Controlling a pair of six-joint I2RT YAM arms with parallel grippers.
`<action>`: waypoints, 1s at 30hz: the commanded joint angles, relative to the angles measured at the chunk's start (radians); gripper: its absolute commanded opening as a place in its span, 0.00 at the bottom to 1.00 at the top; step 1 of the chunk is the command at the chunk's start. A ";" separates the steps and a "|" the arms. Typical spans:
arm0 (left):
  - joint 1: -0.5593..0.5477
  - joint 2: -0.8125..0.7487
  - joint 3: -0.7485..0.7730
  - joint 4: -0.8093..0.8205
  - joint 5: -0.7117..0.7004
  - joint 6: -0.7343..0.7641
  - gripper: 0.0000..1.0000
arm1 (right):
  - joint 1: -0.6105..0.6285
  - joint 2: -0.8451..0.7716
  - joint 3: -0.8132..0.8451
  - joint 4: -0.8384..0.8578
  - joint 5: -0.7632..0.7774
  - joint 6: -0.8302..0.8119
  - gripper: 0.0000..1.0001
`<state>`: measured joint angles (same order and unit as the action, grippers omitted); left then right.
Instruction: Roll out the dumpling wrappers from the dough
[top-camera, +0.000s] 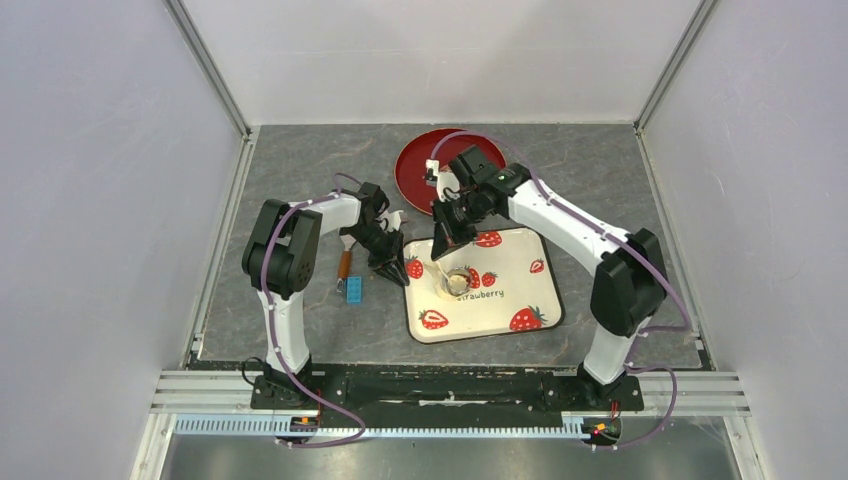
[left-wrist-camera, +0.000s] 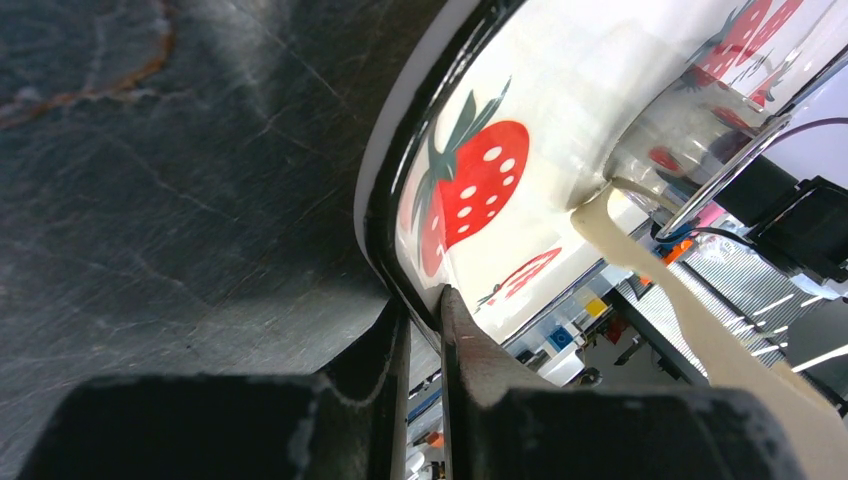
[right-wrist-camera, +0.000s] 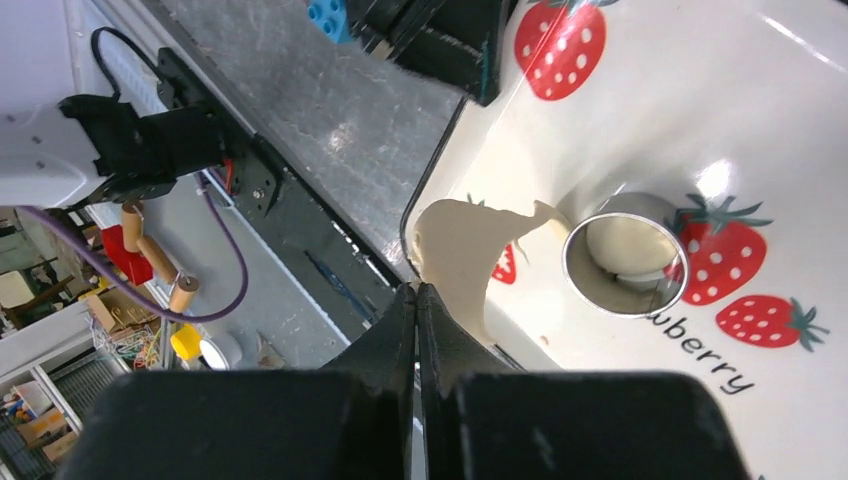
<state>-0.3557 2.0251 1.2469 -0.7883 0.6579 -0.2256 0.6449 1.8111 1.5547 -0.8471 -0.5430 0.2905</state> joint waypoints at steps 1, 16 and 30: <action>-0.013 0.041 0.002 0.005 -0.128 0.065 0.16 | 0.005 -0.104 -0.042 0.018 -0.035 0.031 0.00; -0.013 0.052 -0.002 0.001 -0.134 0.069 0.16 | -0.194 -0.338 -0.066 -0.158 0.142 0.009 0.00; -0.014 0.032 -0.018 0.001 -0.142 0.066 0.16 | -0.369 -0.251 -0.061 -0.095 0.237 -0.139 0.00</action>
<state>-0.3557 2.0354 1.2575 -0.8017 0.6582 -0.2256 0.2817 1.5414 1.5528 -1.0153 -0.3328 0.2077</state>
